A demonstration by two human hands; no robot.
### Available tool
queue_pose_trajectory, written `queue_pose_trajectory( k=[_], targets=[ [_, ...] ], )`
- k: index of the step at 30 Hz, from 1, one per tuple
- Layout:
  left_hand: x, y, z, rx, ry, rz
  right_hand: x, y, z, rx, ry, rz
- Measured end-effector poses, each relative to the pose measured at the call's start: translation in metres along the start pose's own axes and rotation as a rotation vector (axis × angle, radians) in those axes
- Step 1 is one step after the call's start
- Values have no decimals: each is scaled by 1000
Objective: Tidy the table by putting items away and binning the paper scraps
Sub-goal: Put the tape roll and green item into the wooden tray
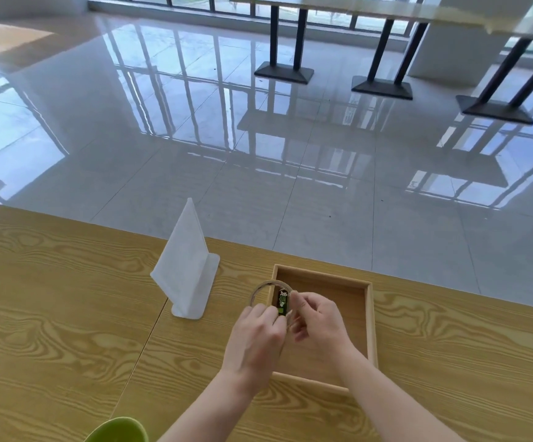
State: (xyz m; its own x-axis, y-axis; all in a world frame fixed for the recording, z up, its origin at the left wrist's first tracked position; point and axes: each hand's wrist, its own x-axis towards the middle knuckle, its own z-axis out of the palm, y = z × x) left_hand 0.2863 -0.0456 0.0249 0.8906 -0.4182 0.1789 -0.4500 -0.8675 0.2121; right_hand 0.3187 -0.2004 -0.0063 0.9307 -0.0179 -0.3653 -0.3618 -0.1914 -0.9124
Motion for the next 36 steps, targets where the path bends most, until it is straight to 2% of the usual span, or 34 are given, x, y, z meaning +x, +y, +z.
queue_pose_trajectory(
  k=[4,7,11,14,16,20,26,36],
  targets=[
    [12,21,16,8,19,172,-9,9,-18,-150,139,-59],
    [12,27,29,-32,27,218,0,17,-38,-210,216,61],
    [0,13,35,-153,-30,10,11,30,-54,-345,239,145],
    [-3,-3,37,-161,-79,-147,15,34,-51,-509,179,133],
    [5,-9,39,-105,-97,-182,19,35,-47,-605,147,120],
    [34,-15,49,-10,-143,-173,18,35,-46,-853,195,71],
    [55,-23,62,101,-228,-143,14,47,-38,-851,121,4],
    [66,-35,69,114,-194,-158,32,47,-27,-866,232,-94]
  ],
)
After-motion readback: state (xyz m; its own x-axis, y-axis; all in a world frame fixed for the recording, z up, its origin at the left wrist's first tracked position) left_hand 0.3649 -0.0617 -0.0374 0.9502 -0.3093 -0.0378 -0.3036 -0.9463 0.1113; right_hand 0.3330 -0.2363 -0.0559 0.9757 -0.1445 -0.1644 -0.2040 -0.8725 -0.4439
